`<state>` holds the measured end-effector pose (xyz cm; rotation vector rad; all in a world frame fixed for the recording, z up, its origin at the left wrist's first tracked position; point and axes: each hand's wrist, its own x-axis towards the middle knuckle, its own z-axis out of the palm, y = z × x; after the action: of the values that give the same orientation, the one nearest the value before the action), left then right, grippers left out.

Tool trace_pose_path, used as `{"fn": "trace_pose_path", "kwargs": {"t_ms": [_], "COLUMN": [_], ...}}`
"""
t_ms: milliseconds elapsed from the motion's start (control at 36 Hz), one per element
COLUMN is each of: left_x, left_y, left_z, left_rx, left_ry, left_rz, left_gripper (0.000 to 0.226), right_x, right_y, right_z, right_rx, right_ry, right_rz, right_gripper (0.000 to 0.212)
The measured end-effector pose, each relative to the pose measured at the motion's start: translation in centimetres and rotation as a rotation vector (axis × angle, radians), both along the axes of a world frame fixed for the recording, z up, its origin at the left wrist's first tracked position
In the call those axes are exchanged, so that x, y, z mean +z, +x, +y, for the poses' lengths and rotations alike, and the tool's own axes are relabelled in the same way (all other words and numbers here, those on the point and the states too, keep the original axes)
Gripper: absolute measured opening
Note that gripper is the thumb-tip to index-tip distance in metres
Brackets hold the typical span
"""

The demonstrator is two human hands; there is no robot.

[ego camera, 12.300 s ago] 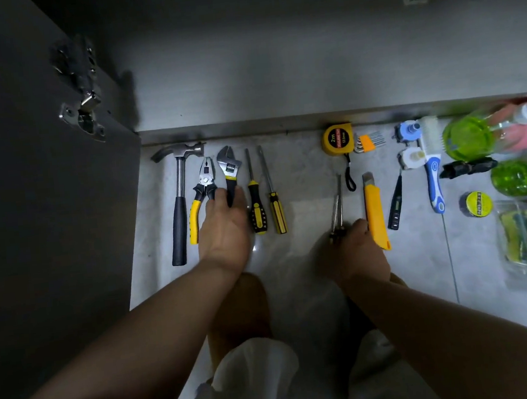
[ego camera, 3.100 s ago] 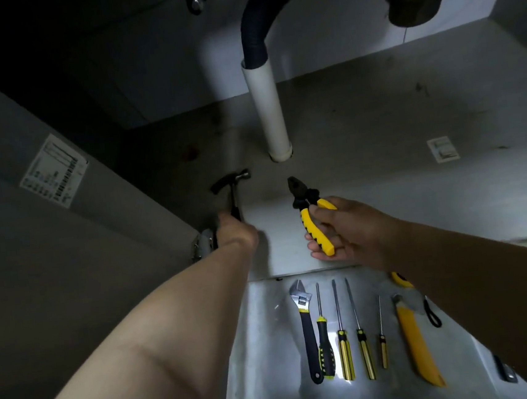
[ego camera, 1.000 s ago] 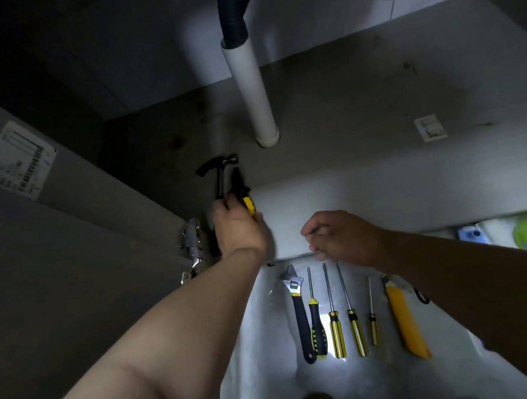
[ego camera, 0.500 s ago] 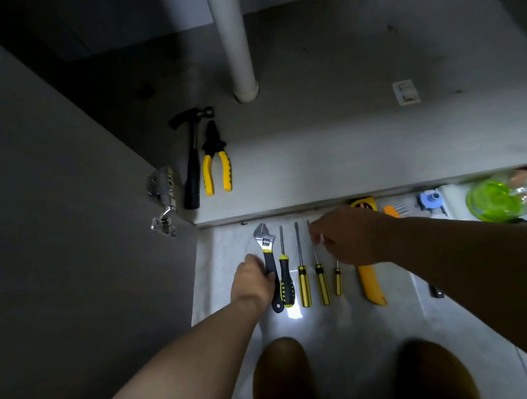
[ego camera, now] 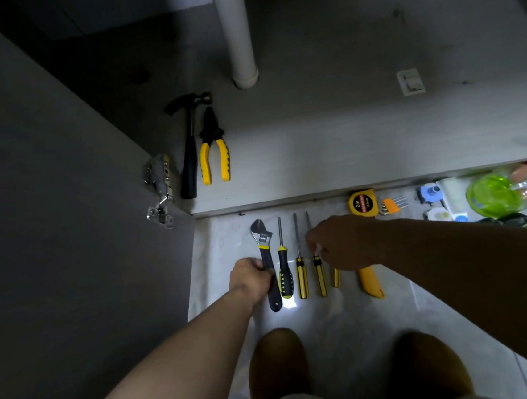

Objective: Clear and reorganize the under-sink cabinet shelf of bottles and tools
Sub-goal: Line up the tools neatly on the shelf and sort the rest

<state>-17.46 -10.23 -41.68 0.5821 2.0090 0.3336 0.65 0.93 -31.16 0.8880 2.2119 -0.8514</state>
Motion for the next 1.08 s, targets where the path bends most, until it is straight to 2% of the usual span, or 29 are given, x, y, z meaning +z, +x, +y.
{"fn": "trace_pose_path", "kwargs": {"t_ms": [56,111,222,250,333,389,444,500,583,639,667,750,806,889,944,1000,1083], "left_x": [0.9,1.9,3.3,3.7,4.5,5.1,5.7,5.9,5.7,5.1,4.7,3.1,2.1,1.4,0.8,0.4,0.3], "left_y": [-0.2,-0.2,0.2,0.4,1.3,2.0,2.6,3.0,3.1,2.8,2.6,2.3,2.4,2.9,3.2,3.5,3.4], "left_z": [-0.9,-1.9,-3.5,-3.7,-3.4,-2.7,-1.9,-1.1,0.0,0.4,0.5,0.3,0.3,0.4,0.4,0.5,0.6], "left_rx": [0.170,0.272,0.291,0.294,0.295,0.270,0.240,0.256,0.400,0.498,0.494,0.269,0.128,-0.082,-0.206,-0.260,-0.224], "left_ry": [0.025,0.041,0.070,0.077,0.108,0.140,0.177,0.224,0.281,0.286,0.275,0.204,0.153,0.094,0.091,0.093,0.075], "left_rz": [-0.225,-0.432,-0.662,-0.706,-0.822,-0.868,-0.893,-0.907,-0.927,-0.856,-0.742,-0.221,-0.021,0.089,0.177,0.241,0.204], "left_gripper": [0.020,0.014,0.004,0.000,0.036,0.051,0.049,0.038,0.027,0.032,0.031,0.012,0.016,0.038,0.036,0.029,0.026], "right_x": [0.1,0.1,0.4,0.4,0.8,1.1,1.5,1.7,1.9,2.2,2.3,2.5,2.6,2.5,2.6,2.7,2.5], "right_y": [-0.2,-0.5,-1.1,-1.2,-1.0,-0.7,-0.4,-0.2,0.2,0.6,0.9,1.4,1.5,1.2,0.6,-0.3,-2.0], "right_z": [0.2,0.3,-0.4,-0.6,-1.1,-1.3,-1.3,-1.1,-0.2,0.2,0.3,0.5,0.8,1.5,2.0,2.7,3.6], "right_rx": [-0.053,-0.091,-0.166,-0.167,-0.177,-0.210,-0.251,-0.296,-0.495,-0.577,-0.599,-0.649,-0.705,-0.821,-0.883,-0.920,-0.948], "right_ry": [-0.046,-0.090,-0.163,-0.180,-0.292,-0.335,-0.317,-0.287,-0.356,-0.399,-0.421,-0.498,-0.512,-0.487,-0.456,-0.423,-0.404], "right_rz": [0.017,0.037,0.018,0.018,0.024,0.031,0.058,0.088,0.173,0.223,0.241,0.304,0.349,0.403,0.430,0.443,0.450], "right_gripper": [0.028,0.033,0.041,0.046,0.053,0.049,0.038,0.033,0.024,0.019,0.017,0.011,0.010,0.017,0.021,0.015,0.008]}}
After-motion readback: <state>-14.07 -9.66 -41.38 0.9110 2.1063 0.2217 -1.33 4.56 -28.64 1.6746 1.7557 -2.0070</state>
